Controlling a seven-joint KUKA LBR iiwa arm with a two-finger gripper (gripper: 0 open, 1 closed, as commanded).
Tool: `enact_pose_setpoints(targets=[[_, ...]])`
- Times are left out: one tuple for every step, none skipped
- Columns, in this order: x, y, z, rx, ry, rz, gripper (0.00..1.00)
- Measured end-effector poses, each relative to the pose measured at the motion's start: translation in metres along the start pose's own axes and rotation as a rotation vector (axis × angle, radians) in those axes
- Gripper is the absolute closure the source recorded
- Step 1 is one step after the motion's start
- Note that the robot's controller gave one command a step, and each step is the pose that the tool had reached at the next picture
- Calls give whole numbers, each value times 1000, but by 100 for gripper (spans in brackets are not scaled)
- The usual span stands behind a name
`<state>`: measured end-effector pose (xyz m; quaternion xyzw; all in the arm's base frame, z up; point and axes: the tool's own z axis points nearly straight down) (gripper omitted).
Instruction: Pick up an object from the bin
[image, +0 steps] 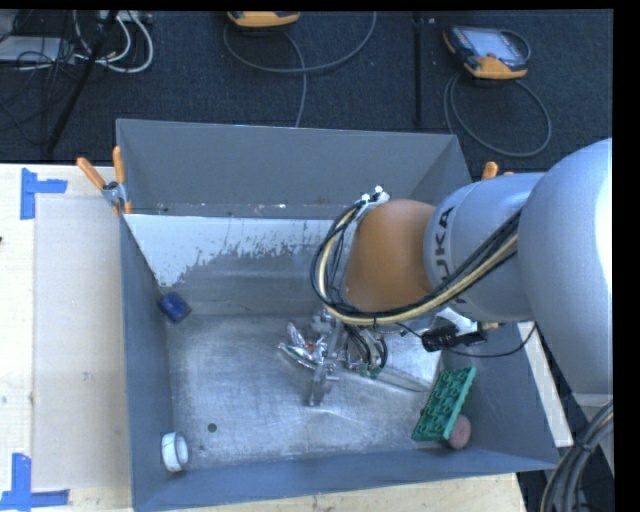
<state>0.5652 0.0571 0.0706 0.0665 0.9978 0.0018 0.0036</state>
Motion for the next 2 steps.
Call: enact_pose_setpoints(targets=[[-3,0,-6,-1,-10,3,100],[-9,-18,-214,3,-2,-289,100]])
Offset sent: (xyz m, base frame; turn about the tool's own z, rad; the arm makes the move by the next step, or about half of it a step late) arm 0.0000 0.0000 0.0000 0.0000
